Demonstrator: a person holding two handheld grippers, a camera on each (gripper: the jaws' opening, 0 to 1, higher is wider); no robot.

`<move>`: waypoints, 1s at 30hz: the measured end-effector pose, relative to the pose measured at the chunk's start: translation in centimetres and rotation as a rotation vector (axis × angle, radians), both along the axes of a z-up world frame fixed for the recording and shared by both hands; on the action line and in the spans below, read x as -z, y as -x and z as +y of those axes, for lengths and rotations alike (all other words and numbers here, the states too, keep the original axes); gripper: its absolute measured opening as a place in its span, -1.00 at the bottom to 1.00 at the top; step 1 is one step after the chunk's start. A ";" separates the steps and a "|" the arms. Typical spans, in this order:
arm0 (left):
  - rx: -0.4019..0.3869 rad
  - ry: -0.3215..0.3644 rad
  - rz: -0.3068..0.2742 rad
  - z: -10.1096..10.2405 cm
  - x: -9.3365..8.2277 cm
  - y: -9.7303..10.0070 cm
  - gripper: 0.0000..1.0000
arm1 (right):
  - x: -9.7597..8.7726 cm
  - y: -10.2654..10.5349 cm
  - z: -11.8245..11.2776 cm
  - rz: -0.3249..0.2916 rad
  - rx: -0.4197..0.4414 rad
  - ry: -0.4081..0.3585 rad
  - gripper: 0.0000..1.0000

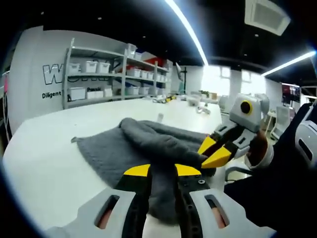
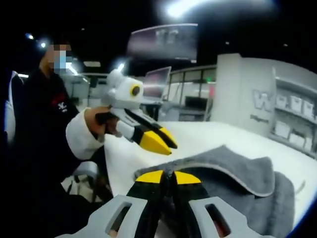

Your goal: Open the folded towel by lifting each exposed corner and separating the folded layers until the towel lies flat within the target outline without major curled edges

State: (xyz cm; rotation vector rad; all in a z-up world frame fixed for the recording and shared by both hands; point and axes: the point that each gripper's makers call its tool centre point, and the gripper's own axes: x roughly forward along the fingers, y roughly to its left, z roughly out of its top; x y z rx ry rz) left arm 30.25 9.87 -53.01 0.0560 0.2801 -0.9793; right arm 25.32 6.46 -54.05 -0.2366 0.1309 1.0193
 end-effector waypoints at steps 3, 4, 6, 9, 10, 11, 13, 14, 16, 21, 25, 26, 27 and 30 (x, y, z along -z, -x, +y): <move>0.010 0.011 0.003 -0.3 -0.1 0.2 -0.67 | 0.8 0.2 0.6 -0.007 -0.010 0.033 -0.91; 0.012 0.012 0.005 -0.3 -0.1 0.3 -0.67 | 1.0 0.3 0.8 -0.011 -0.014 0.042 -0.90; 0.015 0.011 0.006 -0.4 -0.1 0.3 -0.67 | 1.3 0.4 1.1 -0.019 -0.019 0.057 -0.89; 0.022 0.007 0.013 -0.5 0.1 0.4 -0.66 | 1.7 0.3 1.5 -0.025 -0.025 0.072 -0.89; 0.023 0.006 0.014 -0.5 0.2 0.4 -0.65 | 1.7 0.4 1.5 -0.026 -0.026 0.076 -0.89; 0.026 0.006 0.019 -0.6 0.3 0.4 -0.64 | 1.8 0.4 1.6 -0.026 -0.028 0.079 -0.89; 0.032 0.007 0.027 -0.8 0.5 0.4 -0.63 | 2.1 0.5 1.7 -0.026 -0.032 0.087 -0.88; 0.034 0.006 0.031 -0.9 0.6 0.5 -0.62 | 2.2 0.5 1.8 -0.027 -0.033 0.089 -0.88; 0.037 0.003 0.032 -1.1 0.7 0.5 -0.61 | 2.4 0.5 1.9 -0.030 -0.039 0.100 -0.88; 0.049 0.000 0.030 -1.7 0.9 0.7 -0.61 | 3.0 0.9 2.6 -0.030 -0.056 0.120 -0.85; 0.044 -0.020 0.035 -1.7 1.4 0.5 -0.61 | 3.6 1.3 3.0 -0.033 -0.064 0.141 -0.83; 0.044 -0.021 0.036 -1.7 1.4 0.5 -0.61 | 3.6 1.3 3.0 -0.033 -0.065 0.142 -0.82; 0.046 -0.023 0.040 -1.8 1.6 0.6 -0.61 | 3.7 1.3 3.0 -0.036 -0.066 0.147 -0.81; 0.051 -0.038 0.047 -2.0 2.1 0.6 -0.59 | 4.1 1.5 3.3 -0.036 -0.075 0.162 -0.77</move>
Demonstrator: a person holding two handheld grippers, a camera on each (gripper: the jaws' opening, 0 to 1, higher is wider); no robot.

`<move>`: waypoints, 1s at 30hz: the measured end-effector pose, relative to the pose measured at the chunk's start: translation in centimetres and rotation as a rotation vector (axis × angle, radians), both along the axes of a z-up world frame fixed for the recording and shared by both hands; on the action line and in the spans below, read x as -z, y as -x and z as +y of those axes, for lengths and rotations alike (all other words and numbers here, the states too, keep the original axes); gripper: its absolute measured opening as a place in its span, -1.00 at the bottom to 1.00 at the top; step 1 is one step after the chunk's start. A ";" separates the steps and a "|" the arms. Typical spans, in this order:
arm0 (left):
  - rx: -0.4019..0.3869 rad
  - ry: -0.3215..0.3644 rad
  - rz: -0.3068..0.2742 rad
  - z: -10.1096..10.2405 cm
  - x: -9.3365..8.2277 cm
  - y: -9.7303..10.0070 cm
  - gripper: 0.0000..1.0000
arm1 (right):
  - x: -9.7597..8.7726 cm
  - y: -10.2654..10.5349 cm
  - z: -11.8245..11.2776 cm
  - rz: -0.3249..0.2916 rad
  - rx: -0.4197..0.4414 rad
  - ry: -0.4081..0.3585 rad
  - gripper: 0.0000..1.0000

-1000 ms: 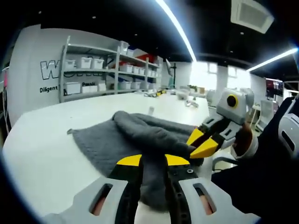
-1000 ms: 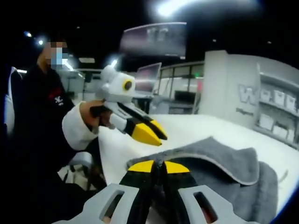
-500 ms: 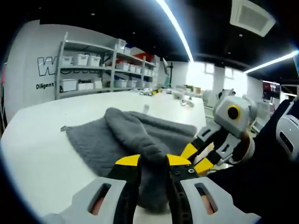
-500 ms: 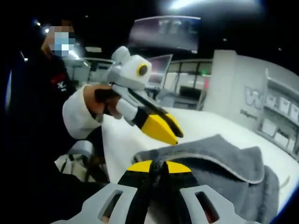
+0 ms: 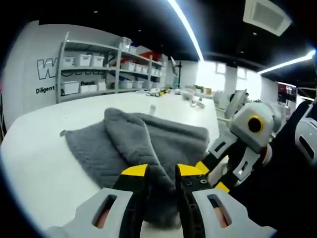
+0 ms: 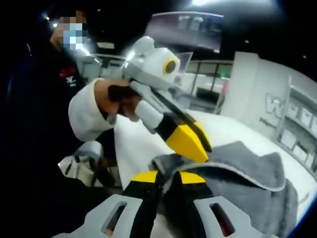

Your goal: Open the folded towel by lifting each exposed corner and separating the folded layers until the towel lies flat within the target outline without major curled edges

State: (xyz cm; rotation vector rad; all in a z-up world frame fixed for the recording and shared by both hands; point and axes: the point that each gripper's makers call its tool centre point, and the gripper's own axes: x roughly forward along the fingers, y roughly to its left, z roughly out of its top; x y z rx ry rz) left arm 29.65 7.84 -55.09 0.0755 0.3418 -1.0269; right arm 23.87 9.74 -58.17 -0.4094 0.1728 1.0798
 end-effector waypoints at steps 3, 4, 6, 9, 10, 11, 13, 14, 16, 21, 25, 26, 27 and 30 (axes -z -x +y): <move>-0.009 -0.029 -0.003 0.0 0.6 -0.2 -0.59 | 0.5 0.2 0.3 -0.004 -0.007 0.017 -0.73; -0.011 -0.034 -0.005 0.0 0.7 -0.3 -0.59 | 0.5 0.2 0.3 -0.003 -0.009 0.019 -0.72; -0.023 -0.067 -0.010 0.4 1.2 -0.6 -0.59 | 0.7 0.4 0.4 0.003 -0.016 0.023 -0.70; -0.046 -0.103 -0.018 0.9 1.8 -1.0 -0.58 | 0.7 0.4 0.4 -0.001 -0.019 0.027 -0.69; -0.048 -0.107 -0.018 1.0 1.8 -1.1 -0.57 | 0.7 0.4 0.4 -0.001 -0.020 0.027 -0.69; -0.048 -0.108 -0.018 1.0 1.9 -1.1 -0.57 | 0.7 0.4 0.4 0.000 -0.021 0.026 -0.69; -0.045 -0.106 -0.018 0.9 1.8 -1.0 -0.57 | 0.7 0.5 0.5 0.000 -0.021 0.025 -0.69; -0.044 -0.105 -0.019 0.9 1.8 -1.0 -0.57 | 0.6 0.5 0.5 -0.002 -0.022 0.024 -0.69; -0.041 -0.109 -0.019 0.8 1.8 -1.0 -0.57 | 0.6 0.6 0.5 -0.003 -0.023 0.023 -0.69; -0.047 -0.112 -0.018 1.2 1.7 -1.1 -0.57 | 0.1 0.8 0.4 0.001 -0.029 0.005 -0.68; -0.058 -0.118 -0.017 1.7 1.7 -1.2 -0.57 | -0.2 0.7 0.2 0.013 -0.038 -0.016 -0.67; -0.061 -0.120 -0.018 1.8 1.7 -1.2 -0.57 | -0.3 0.8 0.3 0.017 -0.042 -0.024 -0.68; -0.064 -0.122 -0.018 1.9 1.7 -1.3 -0.57 | -0.3 0.9 0.4 0.021 -0.047 -0.029 -0.69; -0.065 -0.122 -0.017 2.0 1.7 -1.2 -0.57 | -0.4 1.1 0.6 0.026 -0.061 -0.039 -0.69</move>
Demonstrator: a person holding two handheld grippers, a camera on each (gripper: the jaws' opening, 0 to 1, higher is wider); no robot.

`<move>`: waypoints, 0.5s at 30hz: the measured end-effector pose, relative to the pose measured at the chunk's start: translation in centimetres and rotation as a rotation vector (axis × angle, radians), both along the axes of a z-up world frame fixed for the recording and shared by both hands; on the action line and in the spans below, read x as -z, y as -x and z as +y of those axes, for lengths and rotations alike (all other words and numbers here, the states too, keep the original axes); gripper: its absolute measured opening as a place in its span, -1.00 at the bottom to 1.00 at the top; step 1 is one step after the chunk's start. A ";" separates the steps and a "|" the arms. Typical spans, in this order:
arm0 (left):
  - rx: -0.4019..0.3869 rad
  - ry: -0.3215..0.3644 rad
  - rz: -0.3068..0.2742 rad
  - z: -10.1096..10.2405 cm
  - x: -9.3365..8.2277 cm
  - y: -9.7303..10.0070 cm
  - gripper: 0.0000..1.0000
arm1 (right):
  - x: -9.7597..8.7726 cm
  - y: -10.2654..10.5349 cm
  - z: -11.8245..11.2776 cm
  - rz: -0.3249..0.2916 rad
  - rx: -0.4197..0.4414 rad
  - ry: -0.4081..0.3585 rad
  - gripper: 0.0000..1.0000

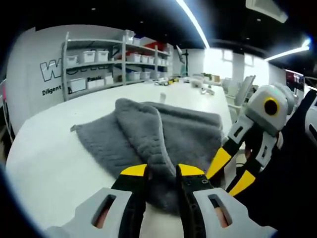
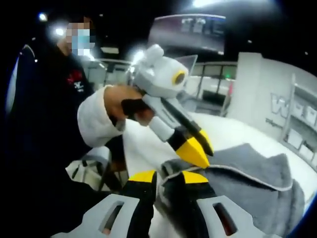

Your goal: Open the folded towel by lifting each exposed corner and separating the folded layers until the towel lies flat within the target outline without major curled edges

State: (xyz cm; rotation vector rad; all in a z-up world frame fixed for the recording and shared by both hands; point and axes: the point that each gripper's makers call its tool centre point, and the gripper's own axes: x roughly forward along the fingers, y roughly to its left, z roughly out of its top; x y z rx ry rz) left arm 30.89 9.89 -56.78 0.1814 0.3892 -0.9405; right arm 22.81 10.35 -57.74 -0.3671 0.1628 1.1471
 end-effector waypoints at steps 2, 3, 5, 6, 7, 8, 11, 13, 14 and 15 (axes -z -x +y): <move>0.000 -0.002 0.001 0.0 0.0 0.0 -0.57 | 0.0 -0.2 -0.2 -0.004 0.002 0.005 -0.69; 0.001 -0.002 0.002 0.0 0.0 0.0 -0.57 | 0.0 -0.3 -0.3 -0.003 0.004 0.006 -0.69; 0.002 -0.005 0.004 0.1 0.1 0.0 -0.57 | -0.1 -0.5 -0.5 -0.006 0.010 0.006 -0.69; 0.001 -0.005 0.005 0.1 0.1 0.0 -0.57 | -0.2 -0.6 -0.6 -0.010 0.016 0.005 -0.69; 0.001 -0.006 0.007 0.1 0.1 0.0 -0.57 | -0.3 -0.7 -0.6 -0.012 0.019 0.003 -0.69; 0.002 -0.007 0.007 0.2 0.2 0.0 -0.57 | -0.3 -0.7 -0.5 -0.014 0.021 0.001 -0.69; 0.002 -0.010 0.010 0.3 0.2 0.1 -0.57 | -0.2 -0.8 -0.8 -0.013 0.025 0.006 -0.68; 0.003 -0.011 0.012 0.3 0.2 0.1 -0.57 | 0.0 -0.7 -0.5 -0.009 0.020 0.010 -0.68; 0.003 -0.011 0.014 0.3 0.2 0.1 -0.57 | 0.3 -0.5 -0.1 -0.006 0.015 0.014 -0.68; 0.004 -0.012 0.014 0.3 0.2 0.1 -0.57 | 0.5 -0.4 0.0 -0.005 0.011 0.018 -0.68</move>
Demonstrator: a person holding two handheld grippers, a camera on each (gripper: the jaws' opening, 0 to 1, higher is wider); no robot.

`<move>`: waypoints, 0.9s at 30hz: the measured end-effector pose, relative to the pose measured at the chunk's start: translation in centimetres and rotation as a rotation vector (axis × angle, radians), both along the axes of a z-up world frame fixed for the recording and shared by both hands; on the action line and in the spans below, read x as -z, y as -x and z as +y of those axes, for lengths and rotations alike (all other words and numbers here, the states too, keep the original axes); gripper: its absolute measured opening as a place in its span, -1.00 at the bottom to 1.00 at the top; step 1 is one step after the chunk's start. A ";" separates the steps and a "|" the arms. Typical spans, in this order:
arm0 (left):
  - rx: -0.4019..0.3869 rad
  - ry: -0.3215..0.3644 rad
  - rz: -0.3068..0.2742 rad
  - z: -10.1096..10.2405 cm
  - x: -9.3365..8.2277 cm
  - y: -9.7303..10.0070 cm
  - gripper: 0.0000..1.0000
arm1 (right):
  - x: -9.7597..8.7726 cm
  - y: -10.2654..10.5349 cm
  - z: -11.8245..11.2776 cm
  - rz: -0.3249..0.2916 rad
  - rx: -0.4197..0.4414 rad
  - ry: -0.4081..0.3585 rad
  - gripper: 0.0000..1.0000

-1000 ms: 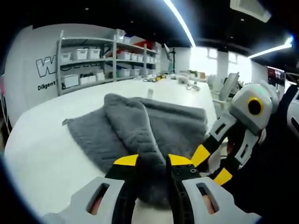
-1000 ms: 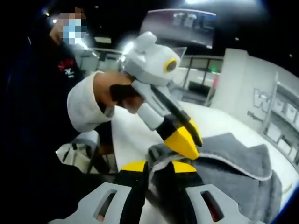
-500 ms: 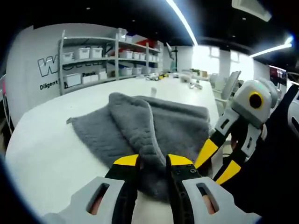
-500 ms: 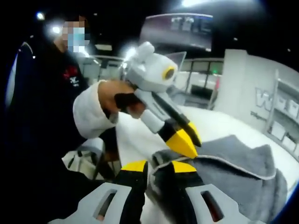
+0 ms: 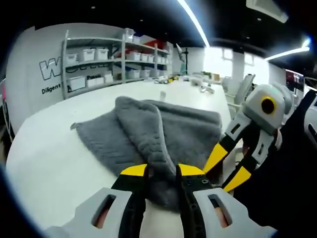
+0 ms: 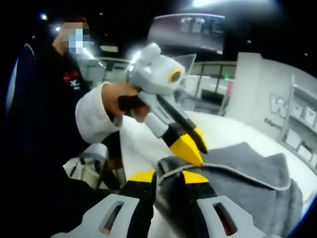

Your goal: Open the folded towel by lifting each exposed corner and separating the folded layers until the towel lies flat within the target outline without major curled edges

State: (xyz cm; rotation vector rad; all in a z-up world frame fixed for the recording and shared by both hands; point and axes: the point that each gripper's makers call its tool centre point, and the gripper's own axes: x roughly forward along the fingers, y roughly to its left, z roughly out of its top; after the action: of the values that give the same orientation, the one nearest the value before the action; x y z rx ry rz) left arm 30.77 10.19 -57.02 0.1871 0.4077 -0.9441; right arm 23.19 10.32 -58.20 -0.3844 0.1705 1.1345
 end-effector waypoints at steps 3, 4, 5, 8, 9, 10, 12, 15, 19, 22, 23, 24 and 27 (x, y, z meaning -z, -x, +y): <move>0.002 0.000 -0.001 -0.1 0.0 0.0 -0.57 | 0.4 0.6 0.4 -0.001 -0.020 0.014 -0.68; 0.002 0.001 0.000 -0.1 0.0 0.1 -0.57 | 0.4 0.6 0.4 -0.004 -0.021 0.012 -0.68; 0.000 0.001 0.000 -0.1 0.0 0.1 -0.57 | 0.3 0.6 0.4 -0.004 -0.022 0.010 -0.68; 0.002 0.006 0.001 -0.1 -0.1 0.1 -0.57 | 0.2 0.6 0.4 -0.006 -0.026 0.010 -0.68; 0.004 0.010 0.001 -0.2 -0.2 0.1 -0.57 | 0.2 0.6 0.4 -0.006 -0.026 0.009 -0.68; 0.005 0.014 0.003 -0.2 -0.3 0.2 -0.57 | 0.2 0.6 0.4 -0.005 -0.027 0.007 -0.68; 0.012 0.016 0.005 -0.3 -0.3 0.3 -0.57 | 0.0 0.6 0.4 -0.008 -0.027 0.003 -0.68; 0.022 0.017 0.011 -0.7 -0.2 0.5 -0.57 | 0.1 0.9 0.7 -0.012 -0.032 0.003 -0.68; 0.042 0.005 0.030 -1.3 0.5 0.8 -0.57 | 0.2 0.8 0.6 -0.016 -0.034 0.009 -0.68; 0.048 0.000 0.041 -1.5 0.7 1.0 -0.57 | 0.3 0.9 0.6 -0.021 -0.038 0.021 -0.68; 0.047 0.001 0.042 -1.5 0.8 1.0 -0.57 | 0.3 1.0 0.6 -0.023 -0.039 0.024 -0.68; 0.045 0.002 0.047 -1.5 0.8 1.0 -0.57 | 0.4 1.0 0.6 -0.023 -0.041 0.027 -0.69; 0.042 -0.007 0.054 -1.4 1.0 1.0 -0.58 | 0.6 1.2 0.5 -0.017 -0.051 0.042 -0.70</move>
State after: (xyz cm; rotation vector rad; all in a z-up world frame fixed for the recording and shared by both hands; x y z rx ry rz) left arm 29.79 8.80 -58.01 0.1775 0.4588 -0.9909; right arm 21.99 10.87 -58.79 -0.4373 0.1709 1.1792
